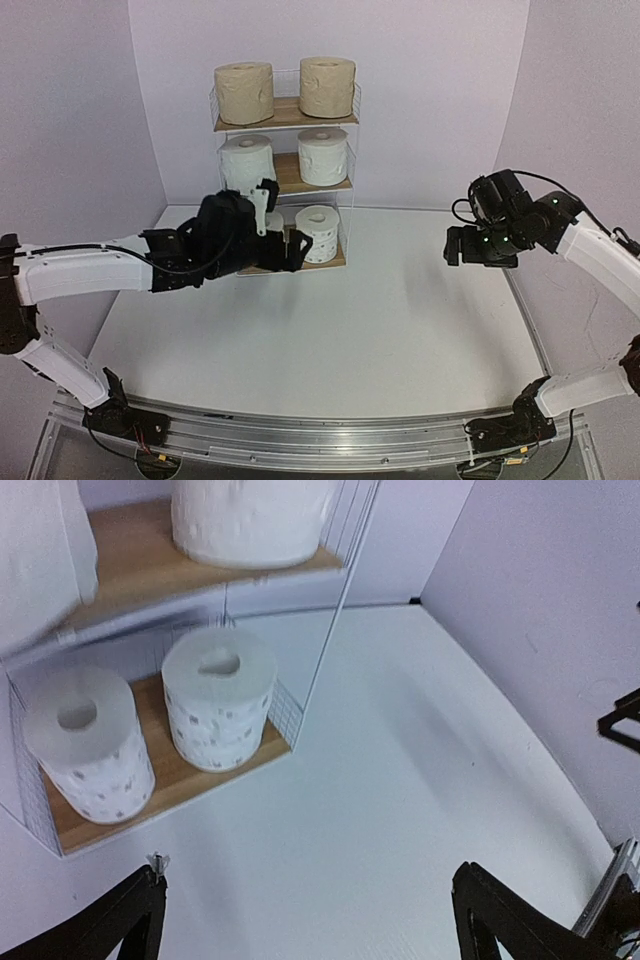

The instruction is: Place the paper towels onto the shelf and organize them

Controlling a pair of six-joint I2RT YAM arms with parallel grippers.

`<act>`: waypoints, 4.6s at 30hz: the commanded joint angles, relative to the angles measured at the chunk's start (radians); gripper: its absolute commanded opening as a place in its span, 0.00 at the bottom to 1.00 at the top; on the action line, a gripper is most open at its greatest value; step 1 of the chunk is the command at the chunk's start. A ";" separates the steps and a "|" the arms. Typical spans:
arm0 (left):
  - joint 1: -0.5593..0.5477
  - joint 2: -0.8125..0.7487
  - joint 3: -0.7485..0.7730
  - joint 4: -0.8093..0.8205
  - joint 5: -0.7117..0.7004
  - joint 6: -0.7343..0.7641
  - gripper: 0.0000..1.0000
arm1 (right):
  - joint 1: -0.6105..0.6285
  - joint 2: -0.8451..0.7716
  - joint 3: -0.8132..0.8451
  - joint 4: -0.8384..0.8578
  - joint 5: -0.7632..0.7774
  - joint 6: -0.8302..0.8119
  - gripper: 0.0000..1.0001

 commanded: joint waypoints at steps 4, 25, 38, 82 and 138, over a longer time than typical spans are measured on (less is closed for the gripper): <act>-0.002 0.268 -0.045 0.180 -0.138 -0.250 0.99 | 0.002 0.019 -0.035 0.036 0.002 0.004 0.98; 0.069 0.607 0.041 0.481 -0.241 -0.342 1.00 | 0.001 -0.038 -0.113 0.098 0.028 0.030 0.98; 0.105 0.680 0.022 0.771 -0.152 -0.161 1.00 | 0.001 -0.030 -0.107 0.101 0.049 0.018 0.98; 0.212 0.698 0.005 0.802 -0.415 -0.249 0.99 | 0.001 0.044 -0.088 0.102 0.048 0.040 0.98; 0.169 0.818 0.242 0.733 -0.056 -0.202 0.92 | 0.000 0.031 -0.089 0.102 0.102 -0.029 0.98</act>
